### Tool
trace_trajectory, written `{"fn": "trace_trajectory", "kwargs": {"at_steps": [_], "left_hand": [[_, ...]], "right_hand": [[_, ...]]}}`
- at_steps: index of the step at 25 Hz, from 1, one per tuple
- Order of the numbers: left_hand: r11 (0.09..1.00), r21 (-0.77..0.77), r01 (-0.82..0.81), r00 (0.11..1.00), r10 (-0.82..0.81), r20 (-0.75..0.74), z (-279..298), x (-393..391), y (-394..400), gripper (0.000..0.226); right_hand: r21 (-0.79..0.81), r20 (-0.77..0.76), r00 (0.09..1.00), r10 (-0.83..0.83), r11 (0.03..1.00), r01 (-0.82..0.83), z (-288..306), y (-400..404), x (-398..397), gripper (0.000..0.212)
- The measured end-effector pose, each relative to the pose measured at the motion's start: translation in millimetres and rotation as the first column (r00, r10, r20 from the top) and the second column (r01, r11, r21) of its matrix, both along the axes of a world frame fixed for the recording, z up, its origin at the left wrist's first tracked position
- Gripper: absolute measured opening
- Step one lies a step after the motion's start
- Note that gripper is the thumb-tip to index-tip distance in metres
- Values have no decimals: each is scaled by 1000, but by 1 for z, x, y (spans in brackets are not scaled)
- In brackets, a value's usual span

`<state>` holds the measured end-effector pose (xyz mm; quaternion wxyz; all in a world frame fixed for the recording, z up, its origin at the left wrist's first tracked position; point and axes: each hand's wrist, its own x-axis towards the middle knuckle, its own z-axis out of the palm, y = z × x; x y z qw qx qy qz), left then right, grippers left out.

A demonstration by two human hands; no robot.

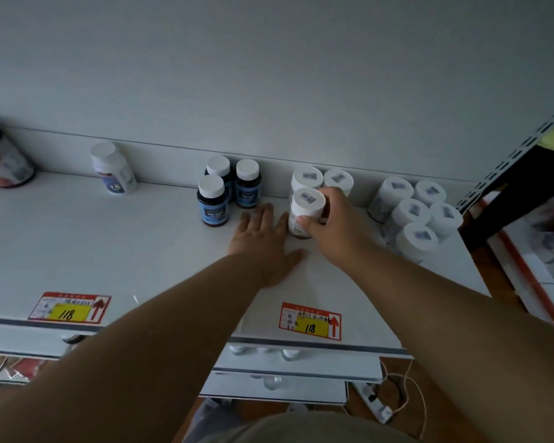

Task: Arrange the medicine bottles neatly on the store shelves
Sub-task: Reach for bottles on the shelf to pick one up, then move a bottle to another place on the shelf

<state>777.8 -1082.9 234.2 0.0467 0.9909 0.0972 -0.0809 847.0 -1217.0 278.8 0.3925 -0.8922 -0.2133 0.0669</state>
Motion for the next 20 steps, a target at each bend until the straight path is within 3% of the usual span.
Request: {"fn": "trace_trajectory", "kwargs": {"at_steps": [5,8,11,16,20], "left_hand": [[1000,5,7,1000,-7,1,-1,-2,0,86],[999,-28,20,1000,-20,0,1,-2,3,86],[988,-142,64,992,-47,116,8,-15,6,81],[957,-227,180,958,-117,262,24,-65,20,61],[956,-218,198,922,-106,372,41,-122,30,44]], "right_hand": [[-69,38,999,-15,997,18,2,0,-1,47],[-69,8,998,-55,996,55,6,4,-10,59],[-58,28,988,-150,987,152,10,0,-31,73],[-189,209,969,-131,967,172,14,-6,-88,64],[-223,398,917,-17,968,115,17,-6,-130,50]]}}
